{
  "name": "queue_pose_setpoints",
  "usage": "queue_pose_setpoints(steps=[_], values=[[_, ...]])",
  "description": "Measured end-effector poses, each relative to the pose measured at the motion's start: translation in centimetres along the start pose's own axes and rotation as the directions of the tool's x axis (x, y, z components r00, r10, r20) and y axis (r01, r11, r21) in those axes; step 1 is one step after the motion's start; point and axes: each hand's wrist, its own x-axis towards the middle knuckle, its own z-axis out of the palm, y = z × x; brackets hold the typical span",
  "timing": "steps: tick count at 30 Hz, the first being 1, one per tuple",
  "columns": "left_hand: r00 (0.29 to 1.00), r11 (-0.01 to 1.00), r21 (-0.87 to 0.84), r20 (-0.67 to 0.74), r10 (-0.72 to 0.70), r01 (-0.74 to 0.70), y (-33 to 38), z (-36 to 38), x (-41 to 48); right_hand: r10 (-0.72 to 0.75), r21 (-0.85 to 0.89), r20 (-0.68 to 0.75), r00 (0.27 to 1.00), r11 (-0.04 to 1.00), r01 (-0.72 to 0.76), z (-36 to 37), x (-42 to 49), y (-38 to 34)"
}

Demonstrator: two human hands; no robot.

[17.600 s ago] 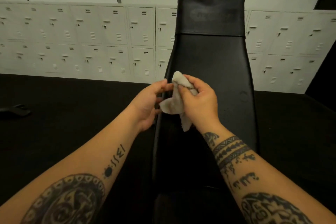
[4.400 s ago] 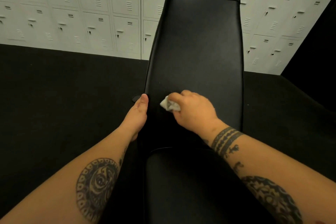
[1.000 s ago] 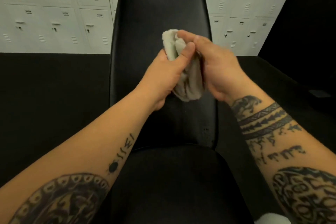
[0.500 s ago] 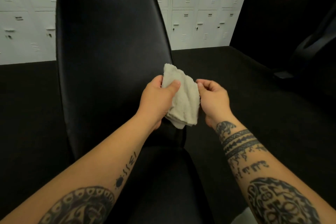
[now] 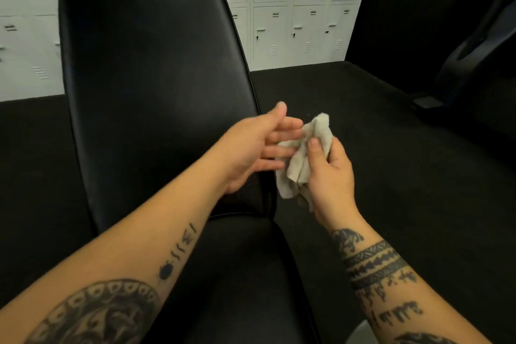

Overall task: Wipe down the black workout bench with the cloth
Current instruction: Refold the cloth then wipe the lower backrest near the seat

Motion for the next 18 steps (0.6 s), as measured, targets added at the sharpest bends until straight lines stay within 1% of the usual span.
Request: queue_pose_setpoints(steps=[1,2,3,4,5,6,7,9,10,11,12,13,15,18], values=[[0.993,0.987,0.148,-0.088,0.074,-0.061,0.2,-0.9,0.1,0.031,-0.036,-0.033,0.999,0.999,-0.032,-0.4,0.0,1.0],[0.962,0.939,0.319,-0.193,0.194,-0.126,0.1,-2.2,0.4,0.080,-0.077,-0.061,0.995,0.993,-0.084,-0.6,0.0,2.2],[0.903,0.855,0.488,-0.266,0.337,-0.175,-0.1,-3.5,0.7,0.130,-0.127,-0.075,0.989,0.982,-0.139,-0.6,0.0,3.3],[0.837,0.747,0.637,-0.292,0.463,-0.190,-0.4,-4.9,1.0,0.159,-0.182,-0.075,0.984,0.968,-0.170,-0.2,-0.1,4.3],[0.788,0.631,0.753,-0.268,0.555,-0.188,-0.7,-5.9,1.3,0.163,-0.233,-0.062,0.985,0.957,-0.173,0.4,-0.3,5.3],[0.773,0.514,0.839,-0.203,0.601,-0.179,-1.0,-6.8,1.6,0.157,-0.271,-0.028,0.987,0.949,-0.159,1.3,-0.5,6.0],[0.793,0.409,0.897,-0.125,0.597,-0.167,-1.3,-7.1,1.9,0.151,-0.299,0.026,0.988,0.944,-0.136,2.3,-0.8,6.3],[0.845,0.187,0.974,0.007,0.535,-0.126,-1.9,-6.6,2.0,0.144,-0.345,0.143,0.979,0.935,-0.087,3.7,-1.4,6.3],[0.854,0.065,0.992,0.063,0.516,-0.112,-2.5,-6.2,2.1,0.126,-0.381,0.186,0.974,0.924,-0.047,4.0,-1.5,6.4],[0.857,-0.037,0.994,0.105,0.505,-0.101,-2.9,-6.0,2.2,0.099,-0.427,0.226,0.969,0.904,0.007,3.8,-1.4,6.7],[0.854,-0.107,0.991,0.129,0.505,-0.086,-3.1,-6.0,2.2,0.077,-0.466,0.275,0.958,0.882,0.063,3.3,-1.3,7.4],[0.850,-0.148,0.987,0.136,0.509,-0.069,-3.1,-6.2,2.4,0.064,-0.474,0.313,0.948,0.875,0.097,2.6,-1.5,8.2],[0.841,-0.180,0.984,0.105,0.532,-0.009,-2.8,-7.2,2.9,0.078,-0.441,0.325,0.943,0.894,0.078,1.5,-2.2,9.5],[0.827,-0.148,0.984,0.001,0.562,0.099,-2.3,-9.5,3.3,0.114,-0.378,0.324,0.939,0.925,0.018,1.1,-3.4,10.6]])
